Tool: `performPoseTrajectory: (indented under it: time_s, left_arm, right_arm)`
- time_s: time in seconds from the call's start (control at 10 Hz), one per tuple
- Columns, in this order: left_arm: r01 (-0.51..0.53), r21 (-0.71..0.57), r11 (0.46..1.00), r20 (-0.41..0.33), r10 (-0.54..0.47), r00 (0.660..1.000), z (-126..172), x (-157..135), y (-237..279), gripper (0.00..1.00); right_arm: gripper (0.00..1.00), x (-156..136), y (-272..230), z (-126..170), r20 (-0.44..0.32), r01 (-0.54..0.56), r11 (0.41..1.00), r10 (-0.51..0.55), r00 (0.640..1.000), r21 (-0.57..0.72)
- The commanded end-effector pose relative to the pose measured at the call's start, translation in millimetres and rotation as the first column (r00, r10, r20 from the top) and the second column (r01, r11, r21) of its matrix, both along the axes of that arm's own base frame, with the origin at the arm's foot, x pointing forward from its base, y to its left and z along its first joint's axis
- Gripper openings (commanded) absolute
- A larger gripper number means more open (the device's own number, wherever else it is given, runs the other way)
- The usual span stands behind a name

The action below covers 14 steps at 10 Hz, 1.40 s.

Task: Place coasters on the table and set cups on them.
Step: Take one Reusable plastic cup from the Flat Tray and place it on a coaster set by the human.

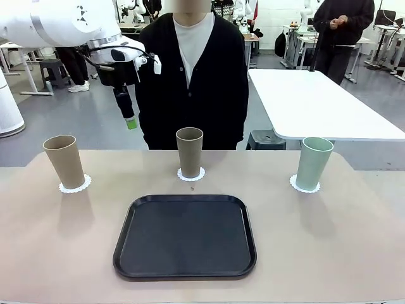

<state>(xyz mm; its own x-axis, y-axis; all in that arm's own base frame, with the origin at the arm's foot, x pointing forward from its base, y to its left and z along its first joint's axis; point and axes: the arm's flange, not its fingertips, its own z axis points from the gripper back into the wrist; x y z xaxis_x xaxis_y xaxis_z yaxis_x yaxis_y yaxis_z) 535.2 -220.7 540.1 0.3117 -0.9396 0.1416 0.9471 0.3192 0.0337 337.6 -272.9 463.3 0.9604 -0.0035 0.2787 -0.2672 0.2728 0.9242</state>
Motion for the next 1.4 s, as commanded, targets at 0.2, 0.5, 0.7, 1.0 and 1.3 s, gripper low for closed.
performPoseTrajectory:
  time_s: [0.2, 0.5, 0.7, 1.0, 1.3]
  left_arm:
    - [0.068, 0.045, 0.997, -0.038, -0.067, 0.997, 1.9, 1.6, 4.9, 1.00]
    - [0.068, 0.045, 0.997, -0.038, -0.067, 0.997, 1.9, 1.6, 4.9, 1.00]
    - [-0.053, -0.067, 0.996, -0.014, 0.052, 0.999, 16.1, -22.9, -5.7, 1.00]
    - [-0.560, -0.158, 0.813, -0.108, 0.550, 0.828, 0.3, -118.6, 24.0, 1.00]
    - [-0.674, -0.021, 0.739, -0.185, 0.659, 0.729, -33.8, -163.9, 41.3, 1.00]
  right_arm:
    - [1.00, -0.1, -0.2, 0.5, -0.003, 0.001, 1.000, -0.001, 1.000, 0.003]
    - [1.00, -0.1, -0.2, 0.5, -0.003, 0.001, 1.000, -0.001, 1.000, 0.003]
    - [1.00, -0.1, -0.2, 0.5, -0.003, 0.001, 1.000, -0.001, 1.000, 0.003]
    - [1.00, -0.1, -0.2, 0.5, -0.003, 0.001, 1.000, -0.001, 1.000, 0.003]
    - [1.00, -0.1, -0.2, 0.5, -0.003, 0.001, 1.000, -0.001, 1.000, 0.003]
